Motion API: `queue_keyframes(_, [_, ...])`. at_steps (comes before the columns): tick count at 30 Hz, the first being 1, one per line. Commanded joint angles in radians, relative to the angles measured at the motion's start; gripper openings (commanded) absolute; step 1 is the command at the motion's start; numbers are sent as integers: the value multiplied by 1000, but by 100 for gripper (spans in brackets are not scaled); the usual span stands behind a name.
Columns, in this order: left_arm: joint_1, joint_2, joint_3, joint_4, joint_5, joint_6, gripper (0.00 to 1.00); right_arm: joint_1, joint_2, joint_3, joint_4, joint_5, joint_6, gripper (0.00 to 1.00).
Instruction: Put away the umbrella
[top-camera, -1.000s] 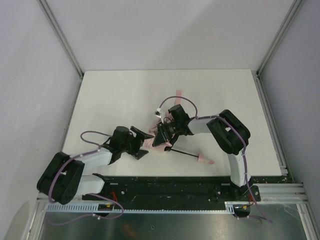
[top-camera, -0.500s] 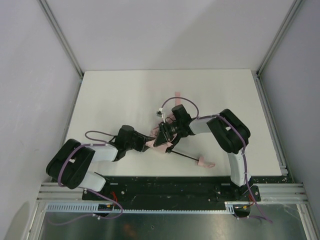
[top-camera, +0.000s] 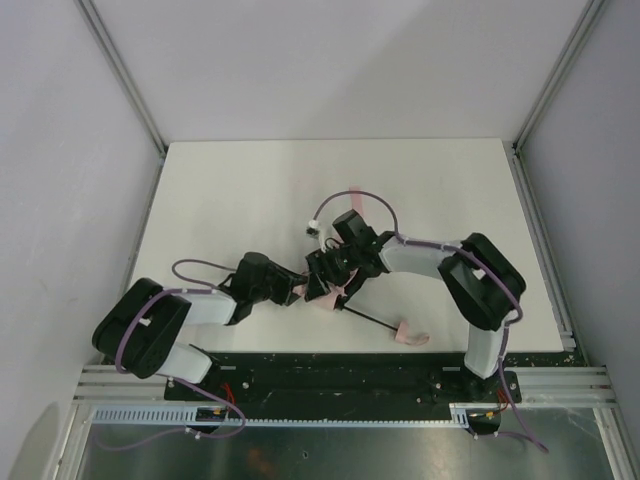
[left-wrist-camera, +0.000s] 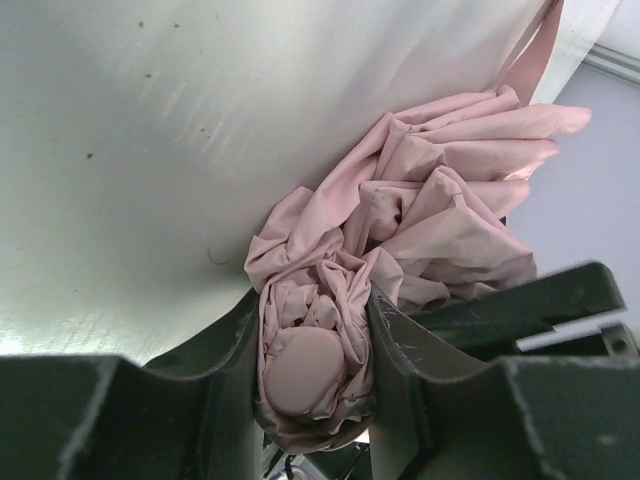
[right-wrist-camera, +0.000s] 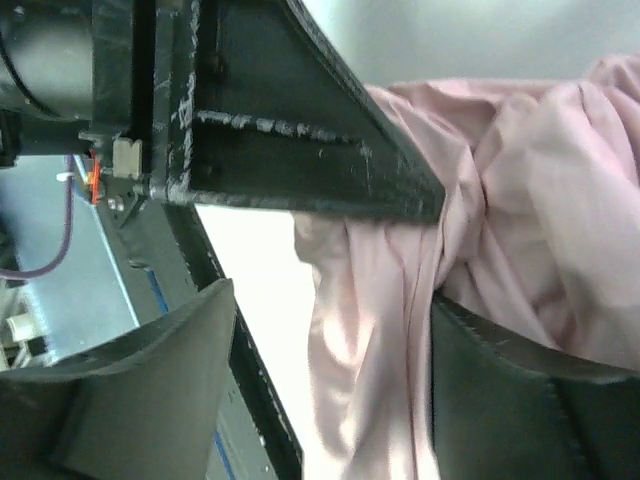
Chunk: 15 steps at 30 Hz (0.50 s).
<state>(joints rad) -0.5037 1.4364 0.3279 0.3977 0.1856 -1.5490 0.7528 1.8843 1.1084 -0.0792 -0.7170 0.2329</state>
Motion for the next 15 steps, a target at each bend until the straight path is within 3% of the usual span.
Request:
queue_keyframes(1, [6, -1, -20, -208, -92, 91, 0, 16, -162, 49, -303, 289, -105, 78])
queue_keyframes(4, [10, 10, 19, -319, -85, 101, 0, 70, -273, 56, -361, 420, -156, 83])
queue_keyframes(8, [17, 51, 35, -349, -35, 104, 0, 282, -346, 45, -343, 803, -240, 86])
queue_keyframes(15, [19, 51, 52, -386, -22, 107, 0, 512, -205, 27, -190, 1399, -349, 87])
